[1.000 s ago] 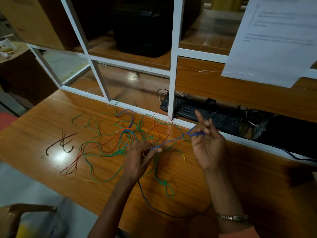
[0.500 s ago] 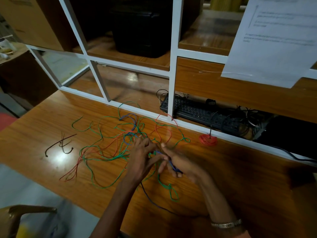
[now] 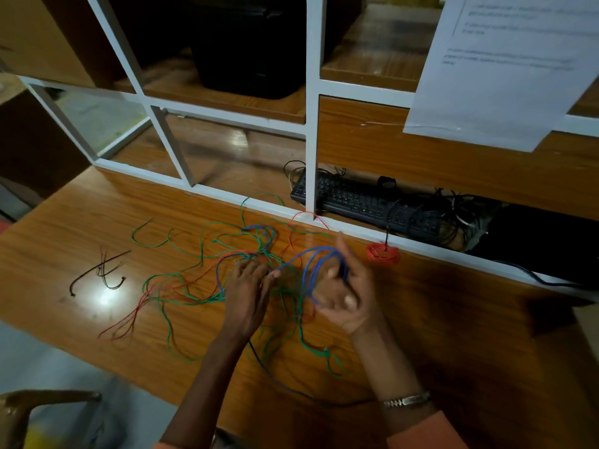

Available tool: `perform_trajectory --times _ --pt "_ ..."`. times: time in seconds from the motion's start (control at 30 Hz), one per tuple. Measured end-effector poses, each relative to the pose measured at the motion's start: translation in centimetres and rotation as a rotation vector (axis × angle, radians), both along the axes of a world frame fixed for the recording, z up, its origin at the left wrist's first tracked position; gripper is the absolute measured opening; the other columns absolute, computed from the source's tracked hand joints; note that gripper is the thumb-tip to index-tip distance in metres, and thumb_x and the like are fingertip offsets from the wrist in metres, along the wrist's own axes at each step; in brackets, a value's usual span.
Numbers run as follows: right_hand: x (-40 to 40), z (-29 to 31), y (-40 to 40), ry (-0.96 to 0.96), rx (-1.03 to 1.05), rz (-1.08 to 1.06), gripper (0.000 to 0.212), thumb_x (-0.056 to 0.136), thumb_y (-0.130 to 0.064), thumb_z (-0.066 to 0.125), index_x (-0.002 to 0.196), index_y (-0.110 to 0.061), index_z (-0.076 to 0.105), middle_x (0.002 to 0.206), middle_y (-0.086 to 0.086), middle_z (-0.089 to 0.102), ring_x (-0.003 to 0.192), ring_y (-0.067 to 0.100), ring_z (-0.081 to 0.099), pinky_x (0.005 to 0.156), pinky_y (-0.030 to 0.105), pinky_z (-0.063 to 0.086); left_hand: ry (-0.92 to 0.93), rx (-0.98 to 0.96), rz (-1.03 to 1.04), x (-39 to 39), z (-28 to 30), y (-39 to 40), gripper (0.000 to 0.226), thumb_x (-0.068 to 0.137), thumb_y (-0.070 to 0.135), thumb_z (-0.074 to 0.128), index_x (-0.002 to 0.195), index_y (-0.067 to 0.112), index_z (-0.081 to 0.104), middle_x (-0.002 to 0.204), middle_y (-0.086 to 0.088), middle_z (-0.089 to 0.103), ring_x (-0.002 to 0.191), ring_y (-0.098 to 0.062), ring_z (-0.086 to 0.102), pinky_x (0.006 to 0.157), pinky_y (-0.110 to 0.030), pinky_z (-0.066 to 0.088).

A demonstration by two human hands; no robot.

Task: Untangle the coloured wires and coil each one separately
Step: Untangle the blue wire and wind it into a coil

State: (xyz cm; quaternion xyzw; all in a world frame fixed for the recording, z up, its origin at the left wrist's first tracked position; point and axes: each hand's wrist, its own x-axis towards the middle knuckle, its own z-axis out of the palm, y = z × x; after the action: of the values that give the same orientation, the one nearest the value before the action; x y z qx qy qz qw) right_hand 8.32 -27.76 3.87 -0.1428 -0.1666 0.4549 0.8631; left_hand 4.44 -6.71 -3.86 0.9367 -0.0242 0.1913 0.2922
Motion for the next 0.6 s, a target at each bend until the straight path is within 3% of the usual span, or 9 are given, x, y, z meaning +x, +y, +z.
perform_trajectory --times 0.13,0.23,0.27,0.33,0.4,0.47,0.5,0.53,0.6 --pt "1.6 1.6 -0.8 0.281 0.125 -0.393 0.045 0.106 -0.028 0.046 0.127 0.008 0.063 0.073 0.001 0.064 0.056 0.007 0.056 0.058 0.017 0.047 0.032 0.027 0.048 -0.2 -0.6 -0.5 0.045 0.113 0.045 0.035 0.092 0.019 0.064 0.097 0.002 0.064 0.096 -0.028 0.056 0.087 -0.043 0.045" --pt "2.5 0.9 -0.3 0.44 0.087 -0.611 0.043 0.105 -0.016 0.046 0.138 0.011 0.05 0.122 0.018 0.07 0.108 0.023 0.071 0.095 0.028 0.056 0.026 0.017 0.028 -0.3 -0.6 -1.4 0.036 0.111 0.042 0.041 0.104 0.017 0.067 0.108 0.0 0.063 0.101 -0.026 0.054 0.088 -0.041 0.044" --pt "2.6 0.8 0.3 0.426 -0.009 -0.67 0.042 0.106 -0.012 0.045 0.141 0.012 0.047 0.138 0.021 0.062 0.125 0.025 0.064 0.109 0.032 0.048 0.023 0.009 0.01 -0.3 -0.5 -1.6 0.035 0.11 0.041 0.043 0.106 0.017 0.068 0.11 0.001 0.063 0.103 -0.025 0.054 0.089 -0.041 0.045" --pt "2.7 -0.6 1.4 0.263 -0.441 -0.774 0.043 0.105 -0.002 0.044 0.147 0.01 0.04 0.153 0.016 0.049 0.139 0.021 0.05 0.123 0.034 0.031 0.01 0.004 -0.031 -0.3 -0.4 -2.2 0.033 0.109 0.04 0.045 0.107 0.016 0.069 0.111 0.002 0.064 0.106 -0.025 0.055 0.09 -0.042 0.046" --pt "2.0 -1.7 2.5 -0.086 -1.005 -0.725 0.048 0.102 0.005 0.044 0.15 -0.002 0.04 0.152 0.007 0.049 0.138 0.017 0.047 0.12 0.034 0.033 0.002 0.046 -0.052 -0.2 -0.5 -2.5 0.031 0.109 0.04 0.047 0.107 0.018 0.069 0.111 0.003 0.064 0.105 -0.027 0.056 0.09 -0.043 0.047" --pt "1.3 -2.4 3.1 -0.414 -1.394 -0.512 0.028 0.098 -0.006 0.052 0.124 -0.011 0.06 0.124 0.011 0.064 0.114 0.02 0.061 0.103 0.04 0.05 -0.003 0.089 -0.047 0.0 -0.8 -2.4 0.03 0.108 0.041 0.047 0.106 0.02 0.068 0.108 0.002 0.065 0.102 -0.028 0.056 0.088 -0.044 0.047" --pt "1.1 -2.4 3.2 -0.528 -1.522 -0.386 0.01 0.094 -0.016 0.057 0.103 -0.015 0.061 0.102 0.01 0.064 0.095 0.021 0.061 0.084 0.039 0.054 -0.006 0.111 -0.043 0.1 -1.0 -2.3 0.031 0.108 0.042 0.047 0.105 0.02 0.068 0.106 0.001 0.065 0.101 -0.029 0.056 0.086 -0.044 0.046" --pt "1.2 -2.5 3.3 -0.621 -1.611 -0.272 0.013 0.091 -0.026 0.06 0.092 -0.013 0.058 0.091 0.009 0.06 0.085 0.021 0.057 0.069 0.035 0.05 -0.012 0.14 -0.037 0.1 -1.1 -2.1 0.033 0.107 0.043 0.046 0.103 0.019 0.068 0.104 0.0 0.065 0.099 -0.03 0.055 0.085 -0.044 0.045" --pt "1.3 -2.7 3.7 -0.714 -1.687 -0.123 0.034 0.088 -0.037 0.059 0.09 -0.003 0.064 0.089 0.008 0.07 0.083 0.02 0.062 0.066 0.029 0.05 -0.021 0.187 -0.033 0.1 -1.3 -1.8 0.035 0.106 0.044 0.045 0.1 0.017 0.067 0.1 -0.003 0.063 0.096 -0.033 0.053 0.083 -0.045 0.043"
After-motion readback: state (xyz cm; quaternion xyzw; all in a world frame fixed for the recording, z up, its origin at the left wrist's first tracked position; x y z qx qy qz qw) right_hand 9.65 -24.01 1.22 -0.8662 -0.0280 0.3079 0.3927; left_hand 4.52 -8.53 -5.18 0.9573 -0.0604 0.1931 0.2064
